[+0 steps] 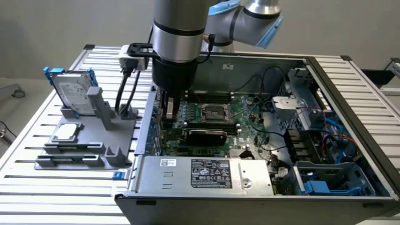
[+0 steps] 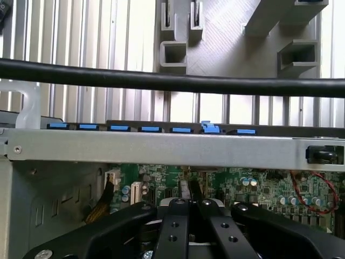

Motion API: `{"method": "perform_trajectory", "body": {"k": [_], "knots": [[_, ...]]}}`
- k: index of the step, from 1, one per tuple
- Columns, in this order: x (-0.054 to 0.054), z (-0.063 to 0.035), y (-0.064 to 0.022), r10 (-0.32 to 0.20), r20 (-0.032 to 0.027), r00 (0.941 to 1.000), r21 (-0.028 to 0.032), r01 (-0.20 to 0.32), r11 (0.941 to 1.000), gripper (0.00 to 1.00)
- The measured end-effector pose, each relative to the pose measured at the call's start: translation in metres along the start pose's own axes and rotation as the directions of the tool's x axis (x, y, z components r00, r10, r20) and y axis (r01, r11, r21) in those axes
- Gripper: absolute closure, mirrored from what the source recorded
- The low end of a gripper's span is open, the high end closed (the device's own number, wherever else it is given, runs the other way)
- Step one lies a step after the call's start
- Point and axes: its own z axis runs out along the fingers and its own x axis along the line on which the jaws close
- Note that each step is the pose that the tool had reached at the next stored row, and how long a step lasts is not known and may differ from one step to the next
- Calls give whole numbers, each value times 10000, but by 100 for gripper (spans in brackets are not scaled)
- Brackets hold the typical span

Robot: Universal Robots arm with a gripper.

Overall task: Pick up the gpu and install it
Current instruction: 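Press down on the gpu until it lock into place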

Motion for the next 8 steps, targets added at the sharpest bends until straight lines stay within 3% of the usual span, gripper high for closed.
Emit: {"method": "perform_trajectory", "body": {"k": [8], "knots": [[-14,-26,14,51,-12,10000,-92,-51,9999,89]]}}
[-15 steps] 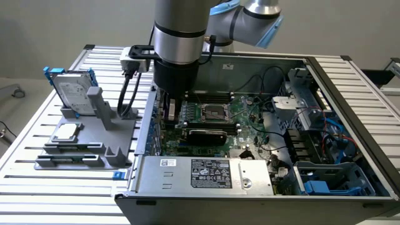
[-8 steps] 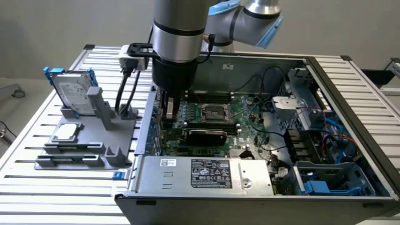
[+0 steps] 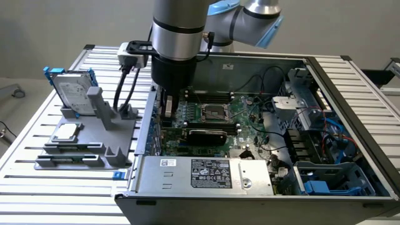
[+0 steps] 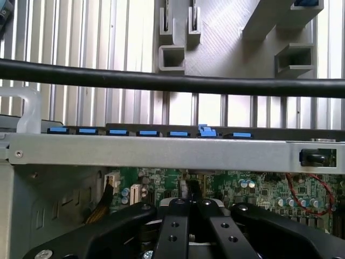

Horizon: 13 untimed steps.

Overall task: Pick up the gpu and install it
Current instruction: 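Press down on the gpu until it lock into place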

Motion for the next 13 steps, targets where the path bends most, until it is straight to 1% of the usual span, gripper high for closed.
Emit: {"method": "perform_trajectory", "body": {"k": [8,11,13], "knots": [[-13,-44,15,50,-19,10000,-63,-50,10000,89],[-15,-46,17,101,-31,9999,-75,-101,9999,89],[-18,-45,19,155,-28,9999,-77,-155,9998,89]]}}
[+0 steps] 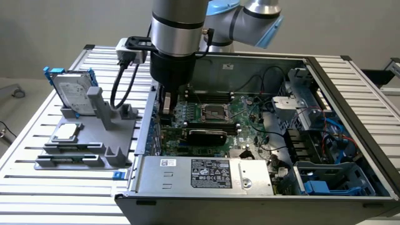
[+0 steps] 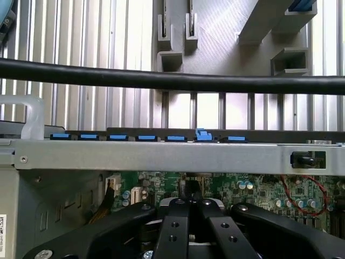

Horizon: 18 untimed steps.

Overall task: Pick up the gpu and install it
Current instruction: 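Press down on the gpu until it lock into place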

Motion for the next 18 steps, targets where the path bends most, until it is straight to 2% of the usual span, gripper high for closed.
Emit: {"method": "perform_trajectory", "body": {"k": [18], "knots": [[-34,3,20,698,101,9975,-41,-697,9976,89]]}}
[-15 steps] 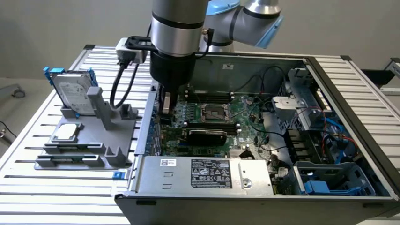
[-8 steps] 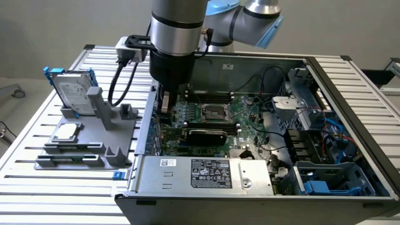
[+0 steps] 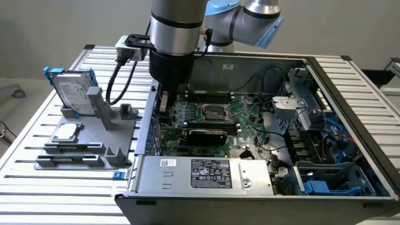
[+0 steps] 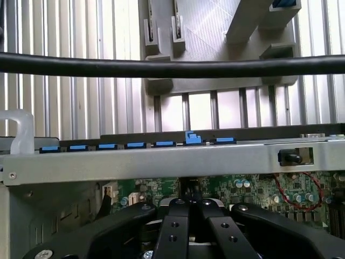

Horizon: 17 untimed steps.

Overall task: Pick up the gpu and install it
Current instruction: 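Press down on the gpu until it lock into place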

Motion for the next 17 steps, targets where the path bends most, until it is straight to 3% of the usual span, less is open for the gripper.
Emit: {"method": "perform_trajectory", "body": {"k": [17], "knots": [[-29,3,7,712,99,9974,-41,-712,9975,89]]}}
